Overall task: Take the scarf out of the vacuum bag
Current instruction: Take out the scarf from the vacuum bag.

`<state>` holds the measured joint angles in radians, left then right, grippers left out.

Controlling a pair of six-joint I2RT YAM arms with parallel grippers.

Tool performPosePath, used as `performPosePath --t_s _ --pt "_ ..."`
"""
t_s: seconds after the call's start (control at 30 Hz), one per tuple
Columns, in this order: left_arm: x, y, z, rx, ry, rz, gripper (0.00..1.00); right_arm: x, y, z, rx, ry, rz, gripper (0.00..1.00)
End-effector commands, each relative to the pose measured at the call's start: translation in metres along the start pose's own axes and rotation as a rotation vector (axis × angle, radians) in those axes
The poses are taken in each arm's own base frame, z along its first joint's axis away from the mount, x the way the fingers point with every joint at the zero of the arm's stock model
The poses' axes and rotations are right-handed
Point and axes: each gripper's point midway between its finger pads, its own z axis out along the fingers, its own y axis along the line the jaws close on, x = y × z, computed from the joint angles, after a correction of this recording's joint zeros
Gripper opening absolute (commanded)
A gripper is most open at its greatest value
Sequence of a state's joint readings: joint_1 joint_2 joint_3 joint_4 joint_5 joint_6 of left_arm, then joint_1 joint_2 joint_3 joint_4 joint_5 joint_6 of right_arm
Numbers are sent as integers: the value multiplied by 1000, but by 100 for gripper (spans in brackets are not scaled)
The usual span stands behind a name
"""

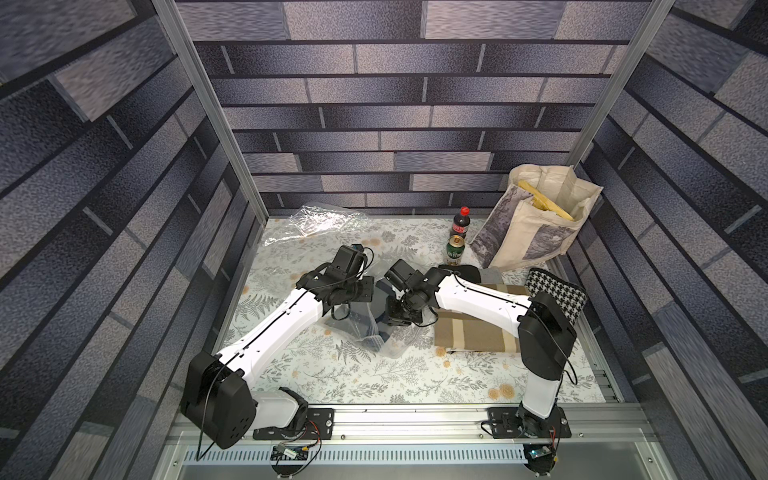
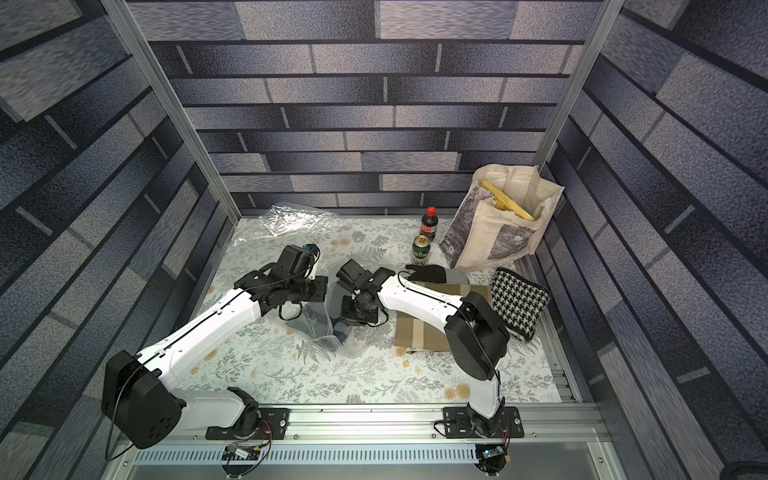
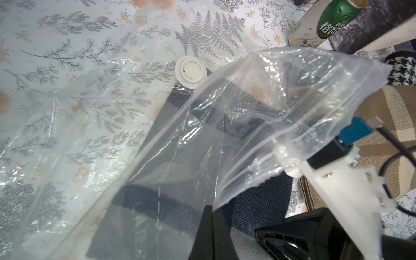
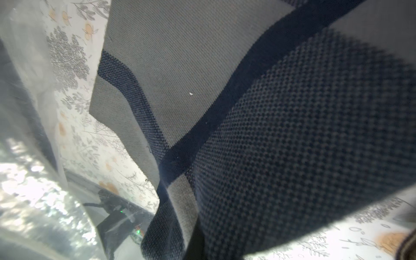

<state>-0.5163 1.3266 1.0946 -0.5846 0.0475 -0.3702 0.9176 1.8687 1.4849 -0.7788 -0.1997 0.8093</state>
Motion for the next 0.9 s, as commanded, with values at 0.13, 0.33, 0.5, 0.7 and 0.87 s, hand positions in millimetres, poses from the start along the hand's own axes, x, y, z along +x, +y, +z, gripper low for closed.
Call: performPosePath --t_s 0.13,0.33,0.5,0.7,0.87 --pt "0 -4 -1 -2 1 17 1 2 -16 -31 130 16 -124 0" --pt "13 -20 -2 32 22 44 0 -21 -14 -44 116 -55 -84 0" --pt "27 -21 -6 24 34 54 0 -42 -19 -48 83 -89 -32 0" --pt "41 -10 -6 -12 59 52 0 -50 -26 -55 44 -92 0 0" --pt "42 -3 -2 -42 63 49 0 -36 -24 -68 10 -48 -23 0"
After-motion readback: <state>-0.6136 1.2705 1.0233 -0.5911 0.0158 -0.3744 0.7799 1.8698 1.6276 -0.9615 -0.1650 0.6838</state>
